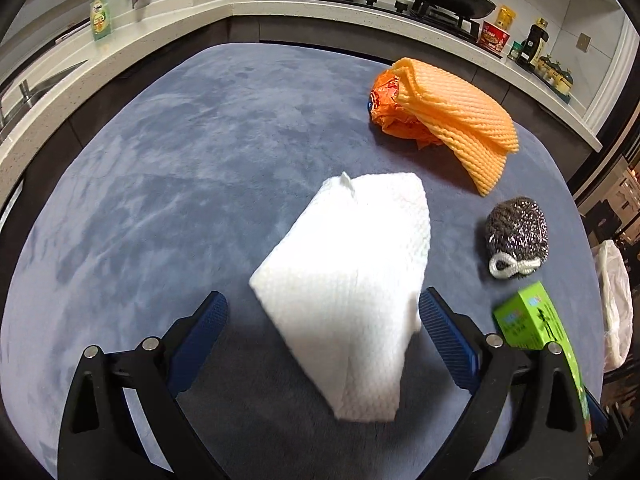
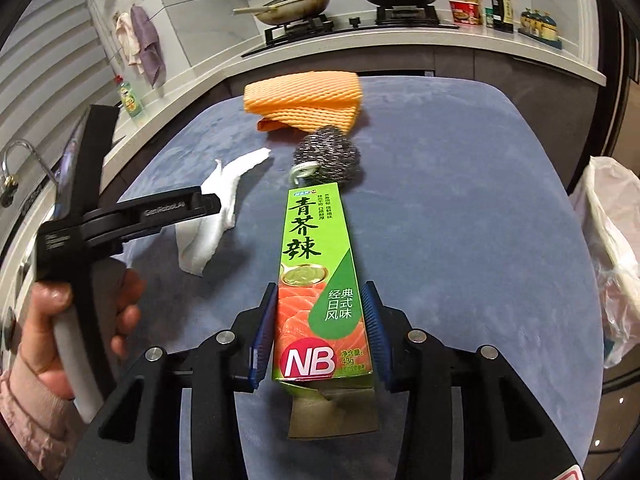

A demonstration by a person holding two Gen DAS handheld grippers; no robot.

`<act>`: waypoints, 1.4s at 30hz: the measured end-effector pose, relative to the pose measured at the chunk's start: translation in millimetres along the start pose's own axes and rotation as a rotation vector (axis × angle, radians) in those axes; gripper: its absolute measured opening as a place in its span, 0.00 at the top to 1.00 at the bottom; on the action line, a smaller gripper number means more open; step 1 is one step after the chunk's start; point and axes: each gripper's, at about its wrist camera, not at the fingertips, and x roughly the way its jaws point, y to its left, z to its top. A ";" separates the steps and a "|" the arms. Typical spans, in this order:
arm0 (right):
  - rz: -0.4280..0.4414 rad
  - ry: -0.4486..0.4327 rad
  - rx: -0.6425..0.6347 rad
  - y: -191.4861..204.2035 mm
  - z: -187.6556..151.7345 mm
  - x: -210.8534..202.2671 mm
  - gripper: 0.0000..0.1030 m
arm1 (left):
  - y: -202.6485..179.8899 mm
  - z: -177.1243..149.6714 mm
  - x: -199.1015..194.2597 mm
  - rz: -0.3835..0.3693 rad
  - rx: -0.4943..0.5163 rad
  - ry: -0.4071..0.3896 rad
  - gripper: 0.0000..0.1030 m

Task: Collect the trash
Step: 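Grasp the green NB box with the right gripper while the left gripper grasps a white tissue, then carry the green box and tissue over the bin and open both grippers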

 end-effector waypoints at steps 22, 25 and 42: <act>-0.015 -0.067 0.090 -38.3 -5.7 -38.6 0.61 | -40.9 -15.1 -42.3 -0.170 0.054 -0.013 0.86; -0.018 -0.104 0.104 -46.1 -4.0 -54.0 0.61 | -50.1 -17.0 -62.7 -0.197 0.064 -0.034 0.86; -0.110 -0.323 0.234 -125.9 1.9 -147.6 0.61 | -159.7 -32.8 -121.3 -0.394 0.227 -0.048 0.86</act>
